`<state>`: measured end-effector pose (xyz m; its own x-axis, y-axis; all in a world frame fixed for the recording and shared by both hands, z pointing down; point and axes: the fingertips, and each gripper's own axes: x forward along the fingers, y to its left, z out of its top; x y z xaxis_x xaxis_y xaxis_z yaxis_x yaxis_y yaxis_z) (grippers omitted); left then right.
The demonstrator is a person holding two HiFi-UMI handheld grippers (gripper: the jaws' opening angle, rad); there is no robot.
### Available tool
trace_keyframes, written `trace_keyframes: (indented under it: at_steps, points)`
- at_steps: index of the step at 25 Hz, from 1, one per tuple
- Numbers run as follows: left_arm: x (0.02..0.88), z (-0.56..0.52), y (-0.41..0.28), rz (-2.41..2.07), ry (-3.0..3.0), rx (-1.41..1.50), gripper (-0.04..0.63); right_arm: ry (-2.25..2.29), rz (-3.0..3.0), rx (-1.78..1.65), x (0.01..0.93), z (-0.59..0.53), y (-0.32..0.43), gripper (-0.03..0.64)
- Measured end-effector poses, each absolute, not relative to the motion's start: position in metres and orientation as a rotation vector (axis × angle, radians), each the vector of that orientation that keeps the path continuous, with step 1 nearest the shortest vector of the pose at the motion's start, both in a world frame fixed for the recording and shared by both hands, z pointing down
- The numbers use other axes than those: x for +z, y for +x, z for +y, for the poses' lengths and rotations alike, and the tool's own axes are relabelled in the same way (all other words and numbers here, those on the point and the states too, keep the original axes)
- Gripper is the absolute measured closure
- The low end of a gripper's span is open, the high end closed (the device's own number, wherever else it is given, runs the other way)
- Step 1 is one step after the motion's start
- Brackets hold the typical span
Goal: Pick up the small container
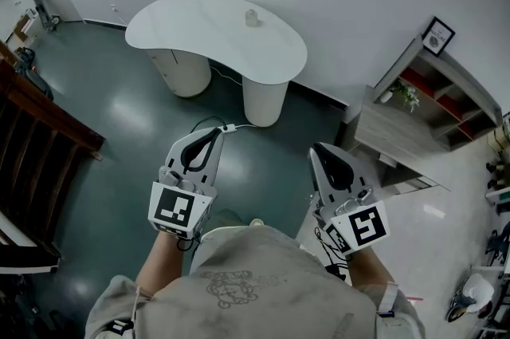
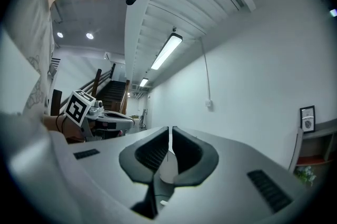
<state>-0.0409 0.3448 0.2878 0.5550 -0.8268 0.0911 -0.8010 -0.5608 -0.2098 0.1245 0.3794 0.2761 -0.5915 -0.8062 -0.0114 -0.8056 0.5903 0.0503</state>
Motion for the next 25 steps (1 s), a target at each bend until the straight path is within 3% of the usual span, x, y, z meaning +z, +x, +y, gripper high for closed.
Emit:
trace_keyframes:
  at_steps: [25]
  points:
    - [0.313,0.265,-0.020,1.358,-2.617,-0.283,0.577,1.459,-2.787,-0.018,0.320,0.298,0.143,0.578]
